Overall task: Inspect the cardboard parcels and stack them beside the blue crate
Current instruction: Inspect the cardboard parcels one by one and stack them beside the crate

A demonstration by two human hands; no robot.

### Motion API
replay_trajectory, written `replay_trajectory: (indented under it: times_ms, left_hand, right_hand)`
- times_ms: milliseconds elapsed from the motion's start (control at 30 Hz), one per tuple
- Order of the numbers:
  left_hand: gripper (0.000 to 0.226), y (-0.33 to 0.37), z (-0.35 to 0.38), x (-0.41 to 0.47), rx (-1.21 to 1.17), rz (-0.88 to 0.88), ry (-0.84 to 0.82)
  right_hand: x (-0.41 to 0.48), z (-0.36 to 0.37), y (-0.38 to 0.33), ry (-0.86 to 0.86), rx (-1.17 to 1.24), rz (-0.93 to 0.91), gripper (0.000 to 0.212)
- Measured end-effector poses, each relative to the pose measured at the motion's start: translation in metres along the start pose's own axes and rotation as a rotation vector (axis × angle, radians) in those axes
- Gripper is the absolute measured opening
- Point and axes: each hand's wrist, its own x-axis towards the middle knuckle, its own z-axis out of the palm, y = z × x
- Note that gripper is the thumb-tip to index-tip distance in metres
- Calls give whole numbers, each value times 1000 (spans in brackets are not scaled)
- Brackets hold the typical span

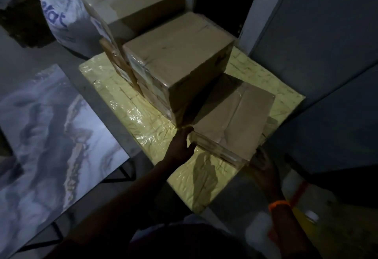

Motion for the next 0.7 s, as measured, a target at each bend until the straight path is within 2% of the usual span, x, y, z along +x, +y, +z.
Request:
replay_trajectory:
  times_ms: [100,167,267,333,400,467,533,600,700]
  left_hand:
    - [73,8,10,8,-104,-122,36]
    - [78,10,12,12,-147,-128,11]
    - [73,6,4,16,-191,-206,-58]
    - [60,2,-3,13,-241,-254,-89]
    - [44,3,-10,2,-331,-334,-63]
    - [44,3,-12,-13,-366,-400,-39]
    - [61,6,-14,-32,-322,-393,-87]
    - [74,10,-15,-53,-285,-307,-165]
    - [57,13,-20,-86,-339,-287,-217]
  right_hand:
    - [4,0,-21,-64,106,23,58]
    - [0,9,-38,-75,207,60,54]
    - [-7,15,-38,-34,274,92,45]
    - [-15,14,-37,-1,287,92,39]
    - [-29,11,-32,15,280,75,36]
    - [-52,9,-25,48,279,81,31]
    - [-80,11,-19,78,280,79,33]
    - [-111,13,-21,117,266,56,38]
    - [-147,2,-11,183,169,92,46]
